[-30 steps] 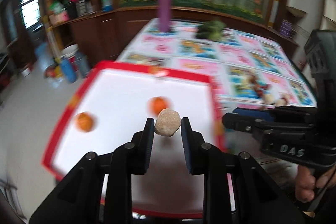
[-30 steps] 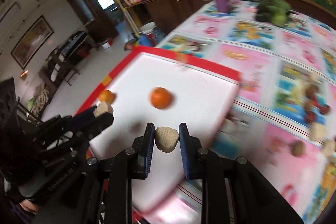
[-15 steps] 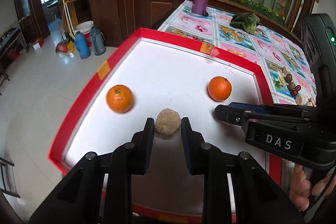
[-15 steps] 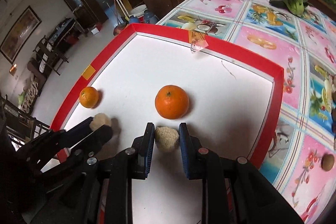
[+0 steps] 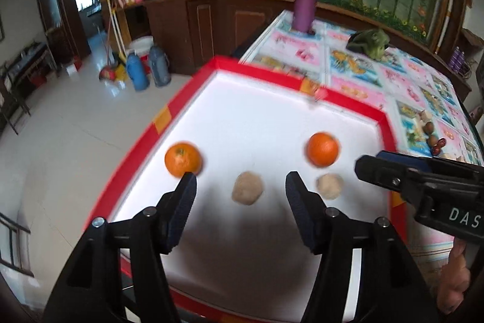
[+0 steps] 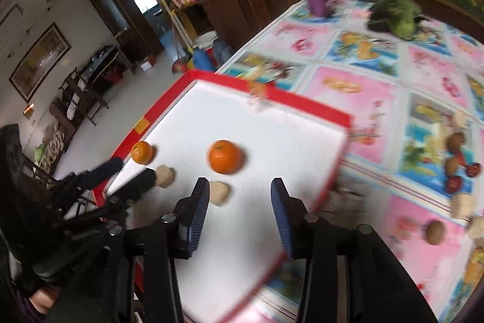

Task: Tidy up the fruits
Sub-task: 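Grasp a brown kiwi with the left tool while the right tool grasps a beige cube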

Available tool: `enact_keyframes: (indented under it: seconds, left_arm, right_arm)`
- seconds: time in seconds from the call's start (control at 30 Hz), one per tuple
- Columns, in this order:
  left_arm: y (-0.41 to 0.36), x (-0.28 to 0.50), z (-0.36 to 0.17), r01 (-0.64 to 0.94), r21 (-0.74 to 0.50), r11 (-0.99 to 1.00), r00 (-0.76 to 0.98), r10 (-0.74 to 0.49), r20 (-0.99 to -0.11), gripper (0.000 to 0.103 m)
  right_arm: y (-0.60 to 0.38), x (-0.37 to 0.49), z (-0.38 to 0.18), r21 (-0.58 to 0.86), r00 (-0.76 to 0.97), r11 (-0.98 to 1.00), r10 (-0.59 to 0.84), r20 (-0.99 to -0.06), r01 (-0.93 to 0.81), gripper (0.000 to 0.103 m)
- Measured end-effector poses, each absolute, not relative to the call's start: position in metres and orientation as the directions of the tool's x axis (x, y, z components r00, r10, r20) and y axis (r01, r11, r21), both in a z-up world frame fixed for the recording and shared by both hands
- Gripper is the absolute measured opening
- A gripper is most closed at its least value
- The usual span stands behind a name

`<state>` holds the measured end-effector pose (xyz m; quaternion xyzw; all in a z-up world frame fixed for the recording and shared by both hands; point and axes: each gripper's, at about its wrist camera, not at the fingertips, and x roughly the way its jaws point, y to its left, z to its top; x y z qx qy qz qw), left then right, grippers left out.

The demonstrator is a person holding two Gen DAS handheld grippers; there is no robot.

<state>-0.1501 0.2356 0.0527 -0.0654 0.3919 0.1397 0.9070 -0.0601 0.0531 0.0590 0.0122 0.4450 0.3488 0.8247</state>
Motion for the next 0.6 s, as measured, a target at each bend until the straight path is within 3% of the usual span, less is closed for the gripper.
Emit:
enact_keyframes:
  seconds: [0.1, 0.2, 0.4, 0.6]
  left_arm:
    - [0.212, -0.15, 0.07, -0.242, -0.015, 0.97, 0.692, 0.162, -0.704, 0.067]
    - [0.18, -0.149, 0.08, -0.159, -0.017, 0.987, 0.718, 0.103, -0.689, 0.079]
    - [0.1, -0.134, 0.081, 0.067, -0.025, 0.997, 0.701, -0.065, -0.711, 0.079]
    - [0.041, -0.107, 0.06, 0.191, -0.041, 0.981, 0.626, -0.154, -0.765, 0.079]
  right_arm:
    - [0.011, -0.06, 0.061, 0.337, 0.398, 0.78, 0.577, -0.713, -0.527, 0.042]
    - [-0.038, -0.061, 0.06, 0.337, 0.434, 0.811, 0.552, -0.713, -0.479, 0.042]
    - [-0.129, -0.06, 0.045, 0.257, 0.511, 0.897, 0.42, -0.75, -0.361, 0.042]
    - [-0.154, -0.035, 0.028, 0.288, 0.487, 0.905, 0.413, -0.77, -0.313, 0.042]
